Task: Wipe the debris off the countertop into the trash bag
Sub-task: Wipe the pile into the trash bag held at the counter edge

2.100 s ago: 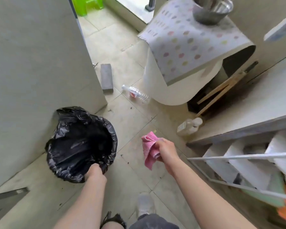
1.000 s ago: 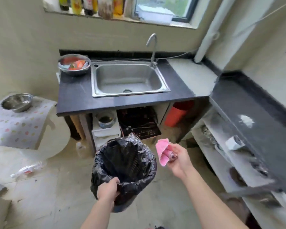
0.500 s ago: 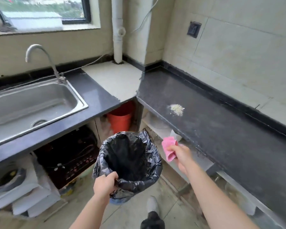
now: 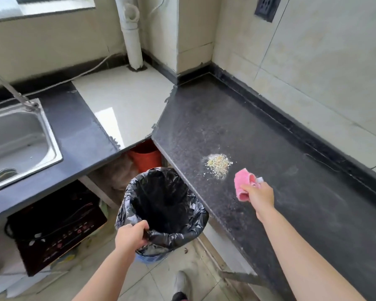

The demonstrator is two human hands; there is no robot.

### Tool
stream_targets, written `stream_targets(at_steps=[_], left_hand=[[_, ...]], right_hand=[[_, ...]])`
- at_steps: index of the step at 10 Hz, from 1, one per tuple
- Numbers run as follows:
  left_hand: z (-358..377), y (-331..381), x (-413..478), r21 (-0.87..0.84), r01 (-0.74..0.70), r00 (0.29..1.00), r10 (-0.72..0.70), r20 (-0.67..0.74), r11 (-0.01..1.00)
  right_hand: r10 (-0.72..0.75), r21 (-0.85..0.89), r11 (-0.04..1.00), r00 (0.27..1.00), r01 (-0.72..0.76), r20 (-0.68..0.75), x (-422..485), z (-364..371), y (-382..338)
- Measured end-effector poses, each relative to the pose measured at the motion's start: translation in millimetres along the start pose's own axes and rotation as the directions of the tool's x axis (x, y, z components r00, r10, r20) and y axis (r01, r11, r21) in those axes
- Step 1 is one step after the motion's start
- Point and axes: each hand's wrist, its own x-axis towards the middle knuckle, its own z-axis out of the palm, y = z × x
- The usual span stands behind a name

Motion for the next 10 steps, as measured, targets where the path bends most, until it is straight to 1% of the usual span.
stream_targets(at_steps=[1, 2, 3, 4, 5, 6, 7, 8, 9, 10], left_hand=[[13.5, 15.6, 5.1, 0.028, -0.007, 1.0, 0.007, -0.004, 1.0], [19.2, 25.2, 9.1, 0.072, 0.008, 1.0, -0.007, -0.022, 0.997], [28.1, 35.0, 15.9, 0.12, 0.032, 0.999, -0.027, -0.043, 0.992], [36.1, 37.1, 23.9, 0.114, 0.011, 1.0, -0.008, -0.027, 0.993], [40.1, 41.9, 28.7, 0.164, 0.024, 0.999, -0.017, -0.042, 0.986], [41.7, 47.1, 29.3, 0.17, 0.06, 0.998, -0.053, -0.043, 0.984], [47.0, 54.3, 25.2, 0.173, 0.049, 0.999, -0.046, -0.026, 0.984], [50.0, 56.4, 26.4, 0.179, 0.042, 0.999, -0.036, -0.037, 0.983], [51.4, 59.0, 27.7, 0.185, 0.043, 0.998, -0.035, -0.045, 0.982], [52.7, 60.8, 31.5, 0.189, 0.033, 0.998, -0.024, -0.051, 0.981]], right_hand=[[-0.042, -0.143, 0.989, 0.993, 0.026, -0.106, 38.0, -0.2, -15.0], [-0.079, -0.204, 0.978, 0.988, 0.051, -0.132, 75.6, 4.6, -34.7], [-0.174, -0.319, 0.941, 0.972, 0.116, -0.158, 111.6, 13.3, -44.9], [-0.23, -0.472, 0.867, 0.969, 0.163, -0.087, 133.9, 25.6, -38.1], [-0.375, -0.644, 0.691, 0.924, 0.328, 0.068, 130.2, 46.9, -20.5], [-0.469, -0.681, 0.583, 0.868, 0.443, 0.163, 102.6, 67.6, -2.9], [-0.468, -0.6, 0.602, 0.842, 0.527, 0.27, 61.2, 83.3, 10.5], [-0.466, -0.479, 0.605, 0.771, 0.636, 0.434, 15.9, 99.6, 22.5], [-0.419, -0.298, 0.71, 0.723, 0.638, 0.549, -13.3, 108.2, 20.0], [-0.387, -0.22, 0.803, 0.765, 0.554, 0.514, -12.1, 104.0, -4.1]])
